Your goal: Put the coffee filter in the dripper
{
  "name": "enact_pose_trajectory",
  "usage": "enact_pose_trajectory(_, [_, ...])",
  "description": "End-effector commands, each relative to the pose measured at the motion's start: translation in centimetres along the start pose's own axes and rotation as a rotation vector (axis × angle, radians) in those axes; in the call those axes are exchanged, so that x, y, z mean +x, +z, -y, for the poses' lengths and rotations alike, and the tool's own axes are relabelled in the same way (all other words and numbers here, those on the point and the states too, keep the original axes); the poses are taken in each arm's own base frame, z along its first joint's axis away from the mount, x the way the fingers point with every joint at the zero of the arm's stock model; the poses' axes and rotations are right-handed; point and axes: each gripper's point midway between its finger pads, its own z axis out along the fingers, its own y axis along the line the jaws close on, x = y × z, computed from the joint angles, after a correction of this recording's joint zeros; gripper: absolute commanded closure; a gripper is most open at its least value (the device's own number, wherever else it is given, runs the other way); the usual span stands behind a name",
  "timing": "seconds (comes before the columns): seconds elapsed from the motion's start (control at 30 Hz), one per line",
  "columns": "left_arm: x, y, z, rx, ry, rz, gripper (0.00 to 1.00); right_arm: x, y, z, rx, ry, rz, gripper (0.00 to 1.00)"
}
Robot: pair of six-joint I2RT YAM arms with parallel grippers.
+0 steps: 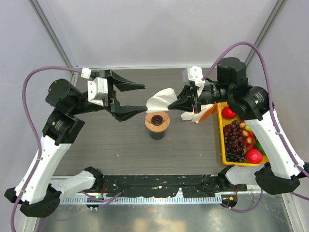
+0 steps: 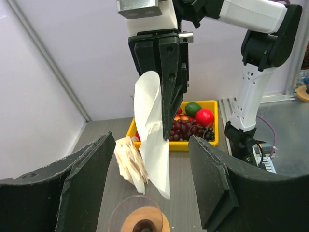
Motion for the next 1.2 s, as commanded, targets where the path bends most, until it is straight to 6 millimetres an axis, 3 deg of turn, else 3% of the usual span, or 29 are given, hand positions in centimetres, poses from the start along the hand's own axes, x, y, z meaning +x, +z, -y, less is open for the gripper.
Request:
enact_pose_trajectory(0.0, [-0.8,1.2,0.4,0.050,0.044,0.024,0.30,-0.4,0.2,-0.7,-0.025,-0.024,0.002,0.95])
enact_pose_trajectory(0.33, [-1.0,2.5,2.1,0.128,0.063,0.037,0.37,0.7,0.9,-1.0,-0.045,-0.007,-0.032,0.95])
enact_pose_trajectory(0.53, [-0.7,2.7,3.2,0.169,0.068,0.027,0.52,1.1,1.4,-1.0,-0.056,-0.006,-0.042,0.95])
enact_pose_trajectory(0.97, [3.0,2.2,3.3,0.156,0.022,-0.081,0.55,0.4,1.0,-1.8,-0.071,-0.051,-0.028,0.95])
enact_pose_trajectory(1.17, [4.6,1.3,4.1,0.153,-0.001,-0.110,0.56,-0.9,0.7,-2.4,-0.092,-0.051,0.009,0.95])
